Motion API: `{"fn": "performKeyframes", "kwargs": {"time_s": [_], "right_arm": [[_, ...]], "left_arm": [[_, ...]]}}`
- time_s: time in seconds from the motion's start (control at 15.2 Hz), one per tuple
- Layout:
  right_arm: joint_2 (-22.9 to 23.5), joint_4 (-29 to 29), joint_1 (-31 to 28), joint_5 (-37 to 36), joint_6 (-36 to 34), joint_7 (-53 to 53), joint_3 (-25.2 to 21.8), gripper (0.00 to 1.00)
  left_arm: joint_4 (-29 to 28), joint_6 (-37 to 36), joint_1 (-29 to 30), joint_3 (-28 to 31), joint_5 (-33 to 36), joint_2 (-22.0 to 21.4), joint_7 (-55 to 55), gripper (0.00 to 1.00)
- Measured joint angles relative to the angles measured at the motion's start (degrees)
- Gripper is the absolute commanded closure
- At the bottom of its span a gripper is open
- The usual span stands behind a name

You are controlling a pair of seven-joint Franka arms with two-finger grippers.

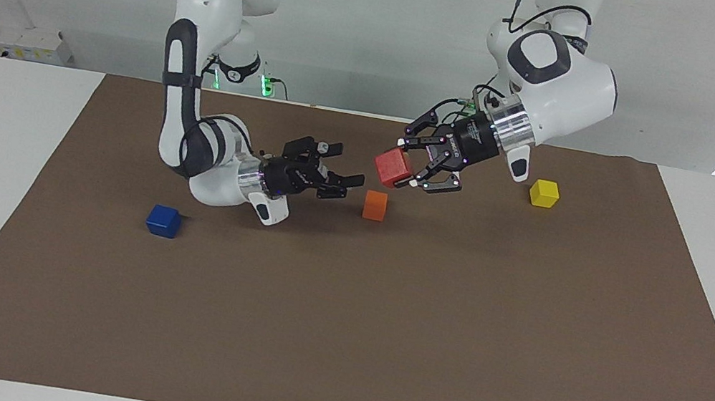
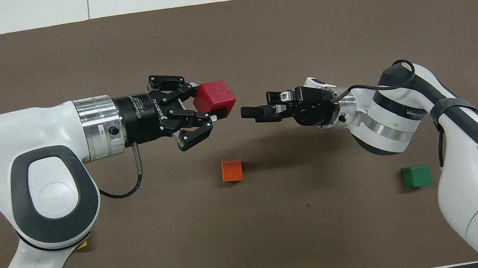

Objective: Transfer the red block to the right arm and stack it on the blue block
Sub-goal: 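Carry the red cube toward the right gripper while the right gripper approaches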

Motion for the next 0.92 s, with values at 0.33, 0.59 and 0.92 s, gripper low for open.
{"fn": "performKeyframes", "kwargs": {"time_s": [0.33, 0.59, 0.92], "right_arm": [[0.0, 0.0, 3.0, 2.8, 2.6, -4.5, 0.0, 0.0], [0.0, 0.0, 3.8, 3.2, 3.7, -5.7, 0.0, 0.0], [0.0, 0.0, 3.8, 3.2, 3.8, -6.2, 0.0, 0.24]], "left_arm": [[-1.4, 0.9, -1.6, 0.0, -2.4, -0.2, 12.0, 1.0], [-2.4, 0.7, -1.7, -0.1, -2.6, -0.5, 18.1, 1.0], [-2.9, -2.7, -1.4, 0.3, -2.7, -0.6, 26.4, 1.0]]}}
